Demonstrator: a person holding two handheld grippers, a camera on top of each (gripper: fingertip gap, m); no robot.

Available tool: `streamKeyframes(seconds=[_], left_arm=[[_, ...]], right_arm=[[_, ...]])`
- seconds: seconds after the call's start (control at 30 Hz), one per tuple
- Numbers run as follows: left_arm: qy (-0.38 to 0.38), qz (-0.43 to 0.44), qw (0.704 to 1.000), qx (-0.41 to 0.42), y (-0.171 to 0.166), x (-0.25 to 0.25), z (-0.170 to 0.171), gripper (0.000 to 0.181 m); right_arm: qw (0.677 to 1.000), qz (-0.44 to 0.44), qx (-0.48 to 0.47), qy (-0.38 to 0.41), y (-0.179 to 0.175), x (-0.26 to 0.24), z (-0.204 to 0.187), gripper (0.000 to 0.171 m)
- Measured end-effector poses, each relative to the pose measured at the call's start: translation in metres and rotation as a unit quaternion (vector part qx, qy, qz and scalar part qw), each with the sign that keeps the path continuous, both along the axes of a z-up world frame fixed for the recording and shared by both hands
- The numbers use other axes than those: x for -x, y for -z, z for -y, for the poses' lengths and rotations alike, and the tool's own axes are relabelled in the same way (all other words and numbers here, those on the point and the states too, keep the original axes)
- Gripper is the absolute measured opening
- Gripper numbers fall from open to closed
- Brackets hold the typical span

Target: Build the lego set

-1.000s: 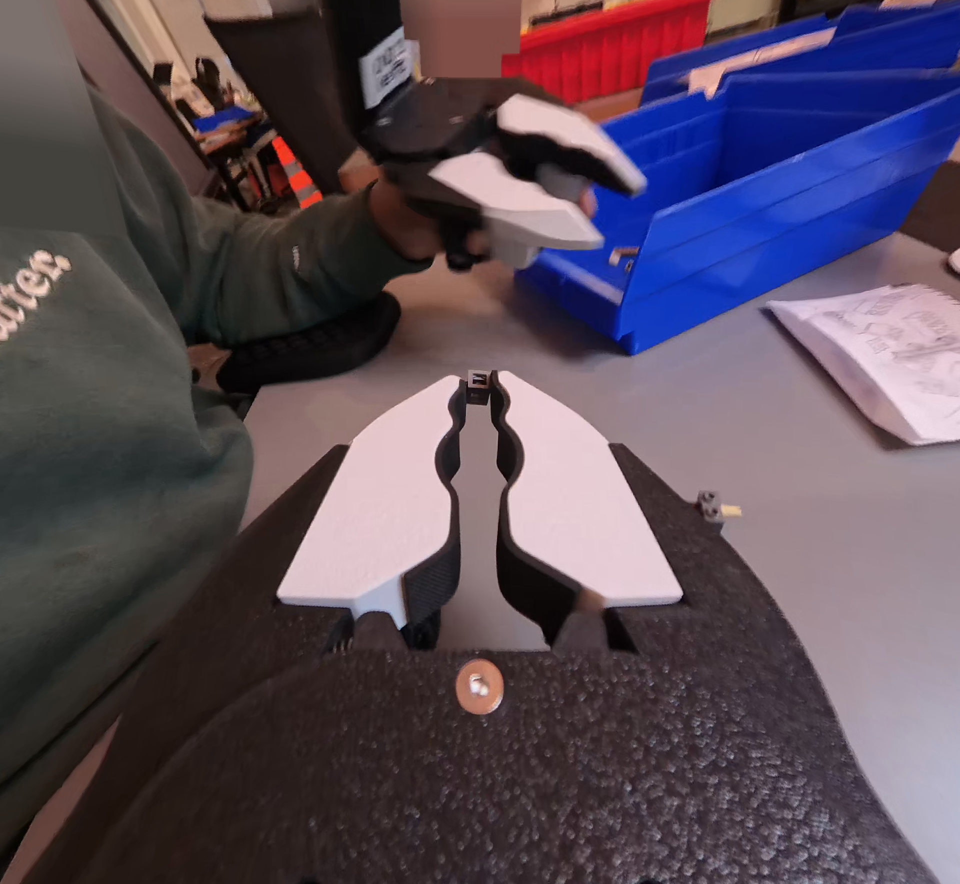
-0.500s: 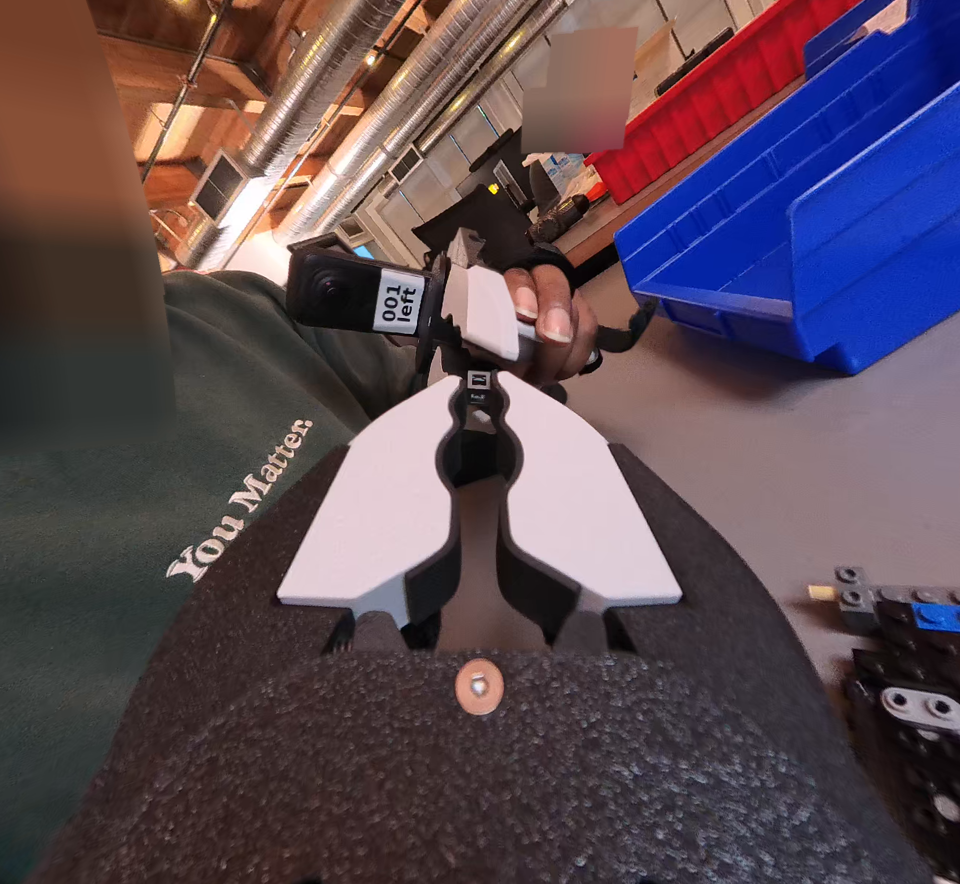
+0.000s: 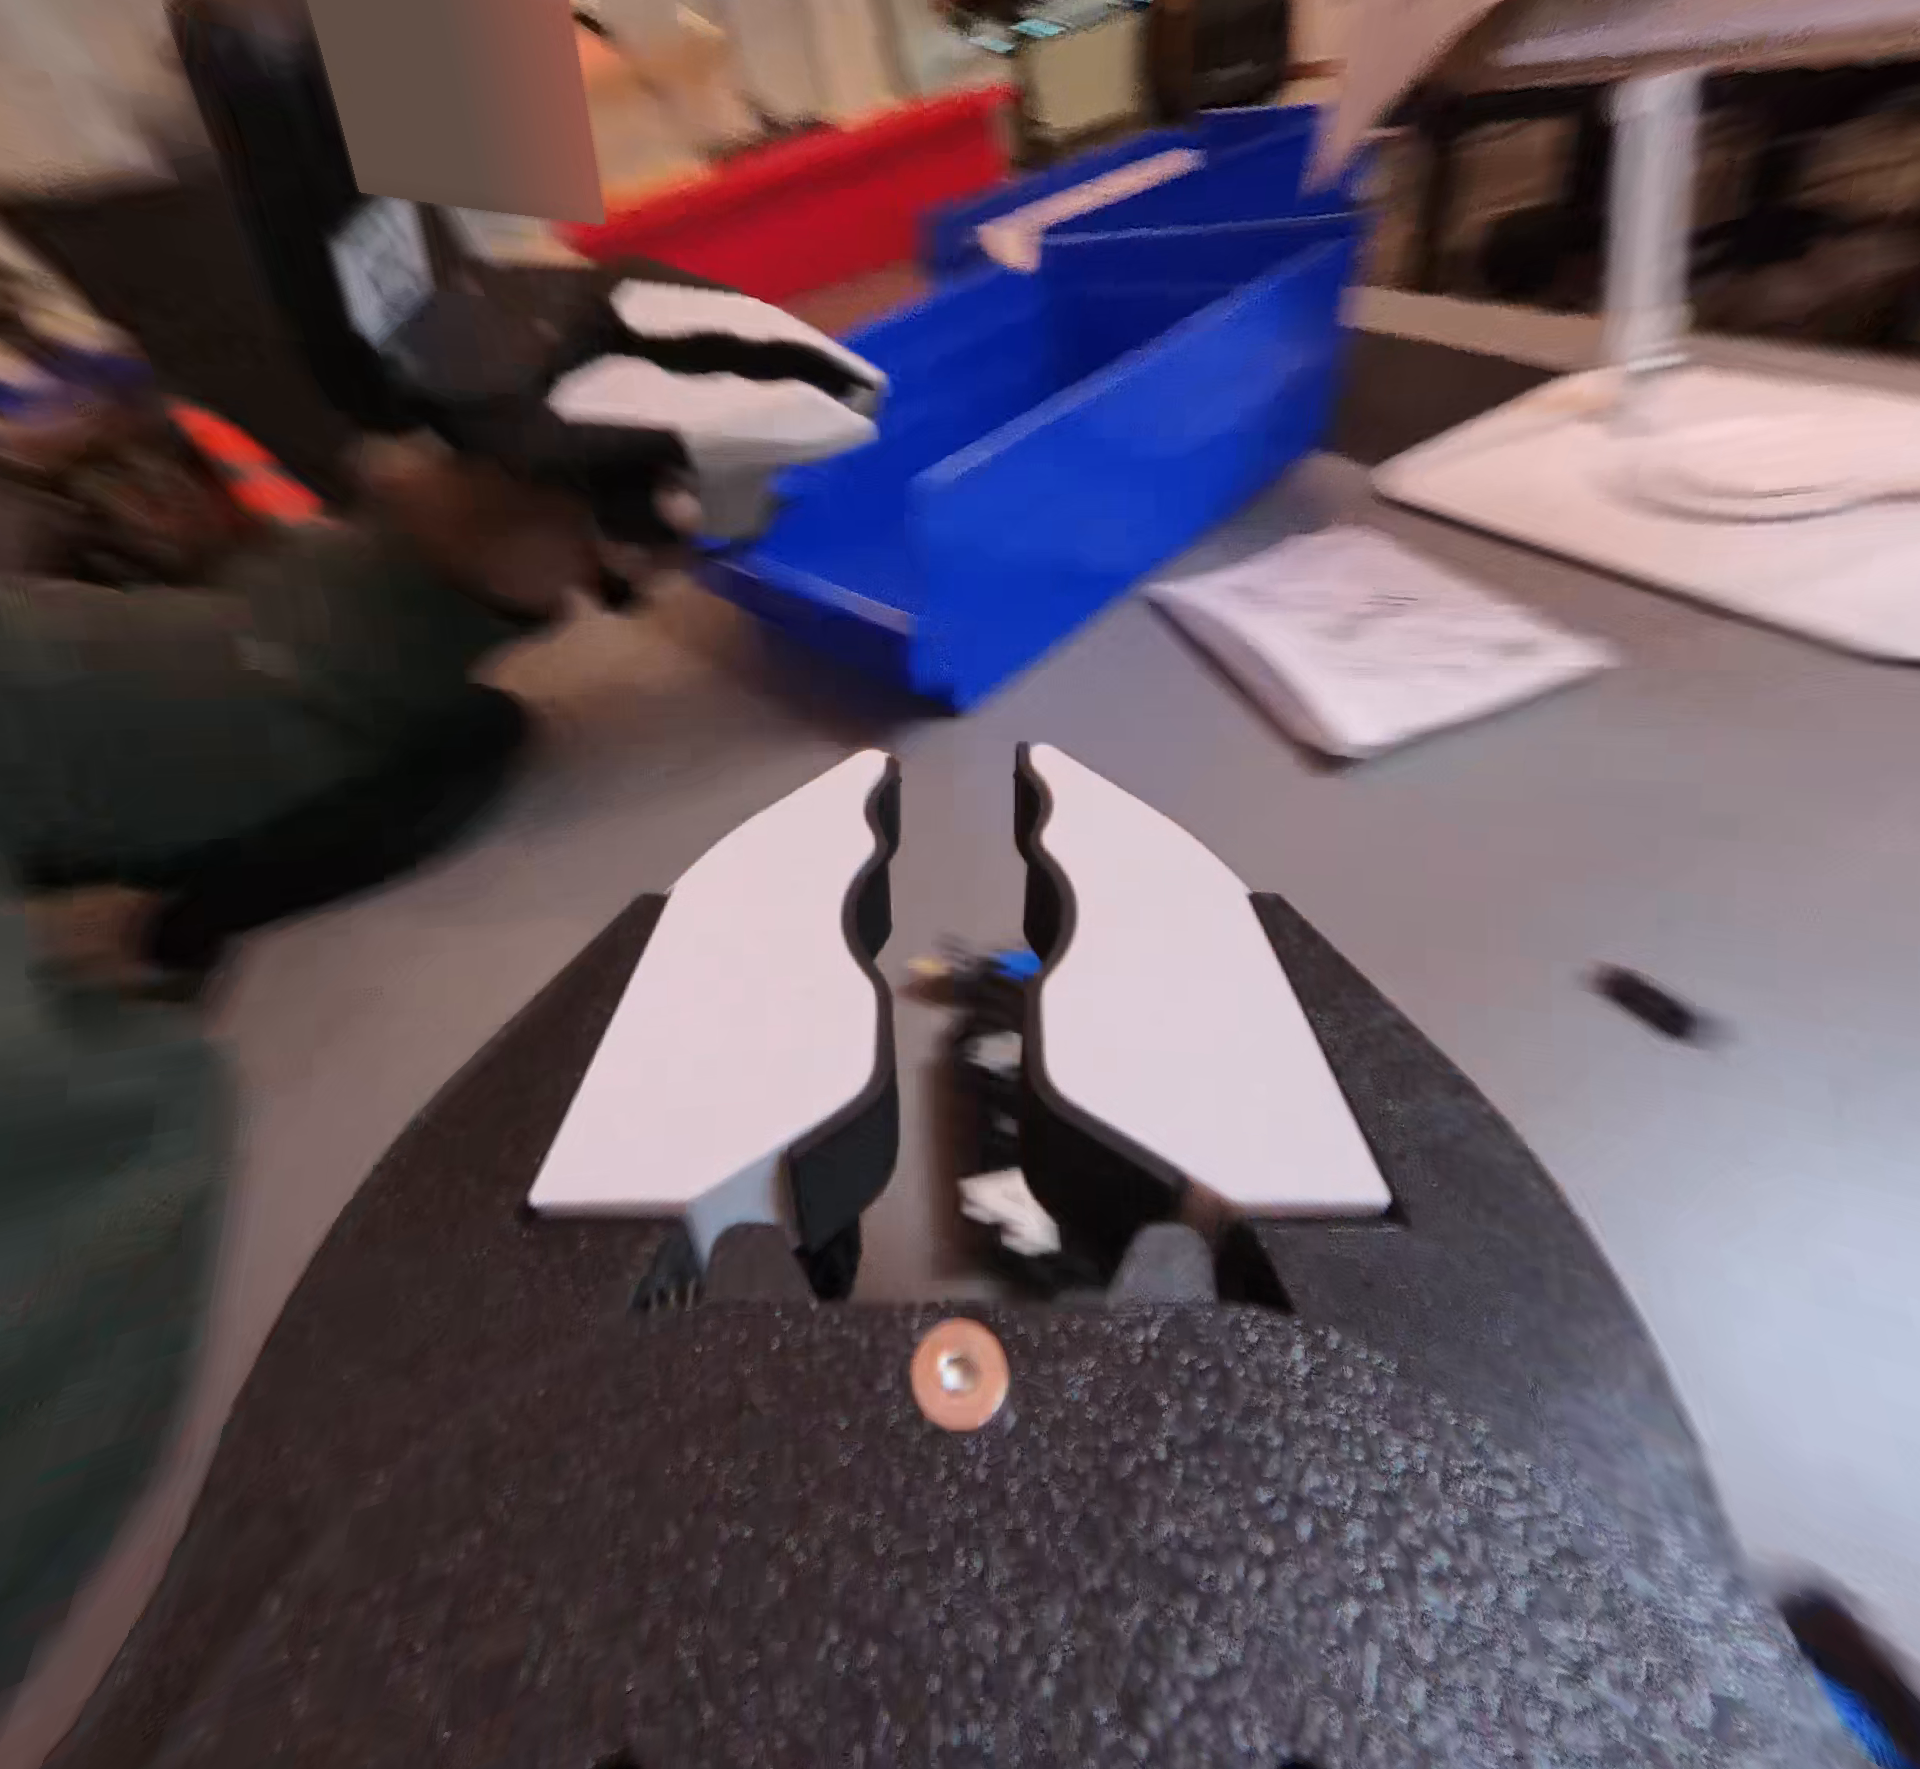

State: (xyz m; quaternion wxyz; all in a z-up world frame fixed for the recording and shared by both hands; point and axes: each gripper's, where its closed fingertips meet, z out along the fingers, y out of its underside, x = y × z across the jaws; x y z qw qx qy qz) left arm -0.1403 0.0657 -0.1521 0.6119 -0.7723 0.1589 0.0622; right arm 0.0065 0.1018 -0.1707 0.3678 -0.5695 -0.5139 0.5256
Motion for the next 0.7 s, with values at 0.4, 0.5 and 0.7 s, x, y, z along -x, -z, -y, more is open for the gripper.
streamKeyframes(seconds=[0.4, 0.5, 0.7], left_arm=[[0.002, 0.025, 0.989, 0.143, 0.058, 0.008, -0.002, 0.064], [0.011, 0.005, 0.992, 0.129, 0.055, 0.005, -0.003, 0.063], [0.026, -0.069, 0.997, 0.037, 0.031, 0.0, -0.002, 0.013]], right_arm=[[0.984, 0.041, -0.094, 0.145, 0.014, -0.018, -0.057, 0.021], [0.982, 0.028, -0.091, 0.165, 0.01, -0.021, -0.064, 0.021], [0.972, 0.013, -0.106, 0.209, 0.002, -0.031, -0.078, 0.021]])
